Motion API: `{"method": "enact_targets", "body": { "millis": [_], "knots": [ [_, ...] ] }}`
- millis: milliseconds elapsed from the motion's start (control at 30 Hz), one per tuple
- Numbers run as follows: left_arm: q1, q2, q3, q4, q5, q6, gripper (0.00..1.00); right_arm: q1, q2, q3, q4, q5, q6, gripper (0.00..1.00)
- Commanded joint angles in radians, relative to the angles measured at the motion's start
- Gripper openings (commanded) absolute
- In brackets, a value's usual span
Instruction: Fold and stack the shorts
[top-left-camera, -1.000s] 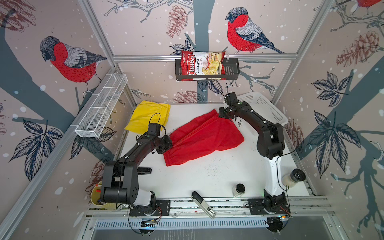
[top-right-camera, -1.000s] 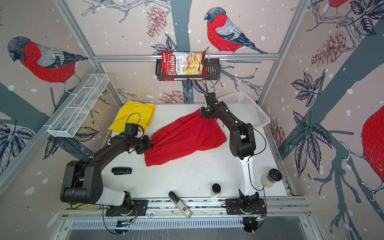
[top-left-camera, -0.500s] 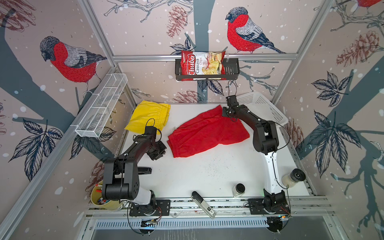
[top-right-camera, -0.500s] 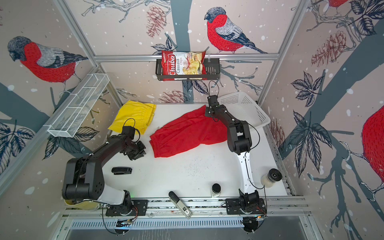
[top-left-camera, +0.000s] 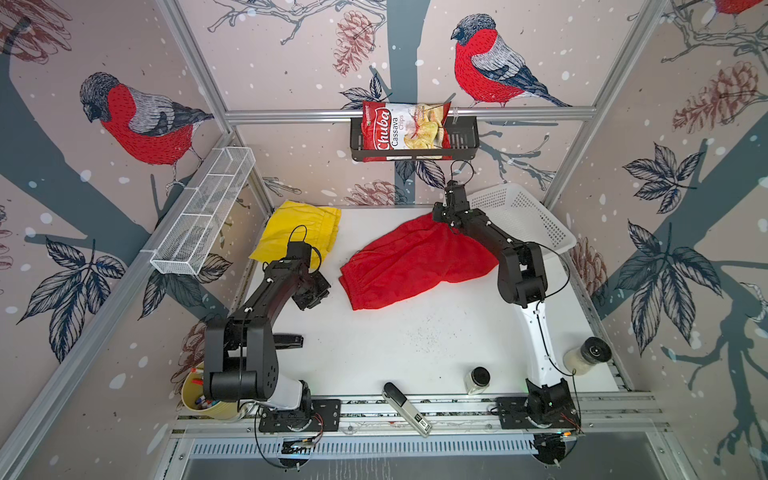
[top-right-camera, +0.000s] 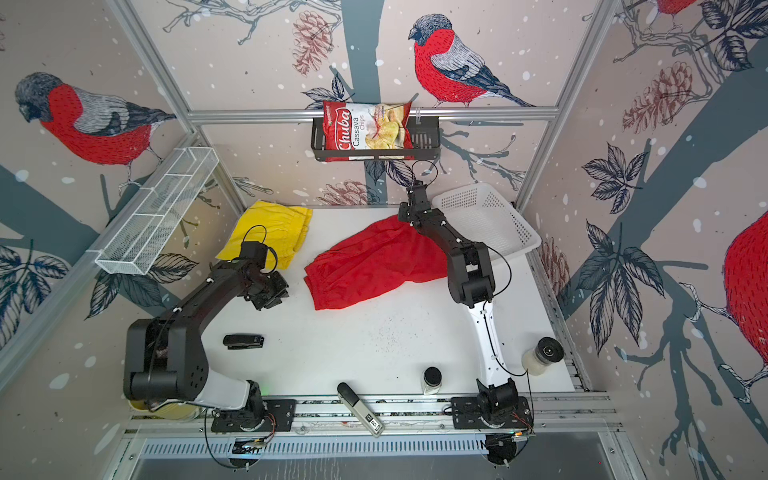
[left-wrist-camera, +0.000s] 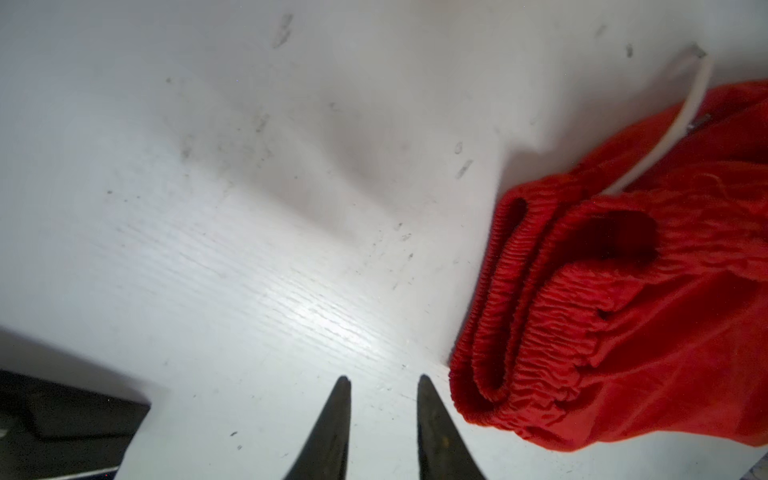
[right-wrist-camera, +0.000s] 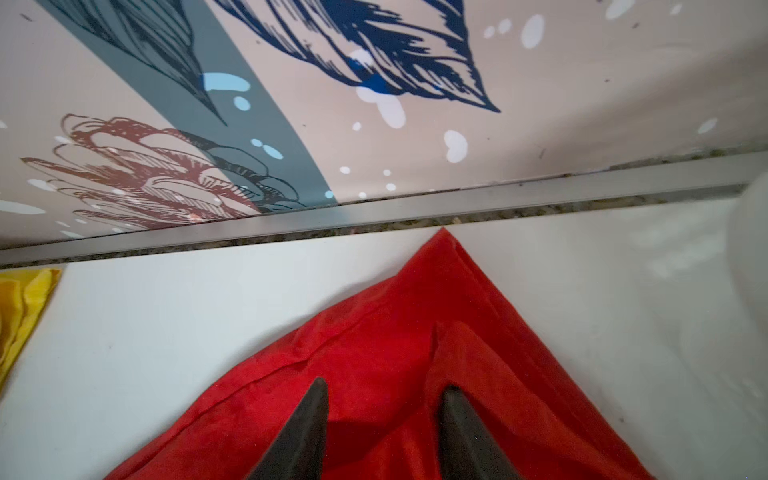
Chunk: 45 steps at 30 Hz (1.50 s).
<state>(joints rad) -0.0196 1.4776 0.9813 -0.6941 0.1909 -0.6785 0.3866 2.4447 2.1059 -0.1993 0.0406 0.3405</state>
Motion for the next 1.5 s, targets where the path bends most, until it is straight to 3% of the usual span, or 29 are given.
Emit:
{"method": "enact_targets", "body": {
  "millis": [0, 100, 433, 600, 833, 967, 1167, 1333, 1467],
  "knots": [
    [-0.061, 0.007, 0.036, 0.045, -0.003, 0.052, 0.37, 0.011, -0.048, -0.017, -0.005, 0.011, 0.003, 0.45],
    [-0.101, 0.04, 0.068, 0.071, -0.027, 0.069, 0.46, 0.036, -0.152, -0.126, 0.007, 0.039, -0.019, 0.51],
    [-0.101, 0.094, 0.101, 0.268, -0.05, 0.06, 0.54, 0.184, -0.496, -0.577, 0.057, 0.136, -0.032, 0.65],
    [-0.098, 0.143, 0.077, 0.376, 0.007, 0.046, 0.57, 0.196, -0.538, -0.691, 0.038, 0.124, 0.025, 0.66],
    [-0.1, 0.158, 0.004, 0.578, 0.055, -0.036, 0.58, 0.117, -0.54, -0.784, 0.045, 0.046, 0.094, 0.66],
    [-0.104, 0.201, 0.011, 0.591, 0.065, -0.041, 0.46, 0.072, -0.566, -0.81, 0.046, 0.038, 0.105, 0.65],
    [-0.111, 0.233, 0.011, 0.592, 0.08, -0.047, 0.0, 0.059, -0.626, -0.85, 0.055, 0.037, 0.106, 0.64],
    [-0.115, 0.193, 0.011, 0.55, 0.112, -0.075, 0.0, 0.119, -0.655, -0.865, 0.046, 0.081, 0.083, 0.61],
    [-0.115, 0.126, 0.011, 0.485, 0.149, -0.113, 0.0, 0.195, -0.659, -0.883, 0.067, 0.052, 0.078, 0.55]
  ]
}}
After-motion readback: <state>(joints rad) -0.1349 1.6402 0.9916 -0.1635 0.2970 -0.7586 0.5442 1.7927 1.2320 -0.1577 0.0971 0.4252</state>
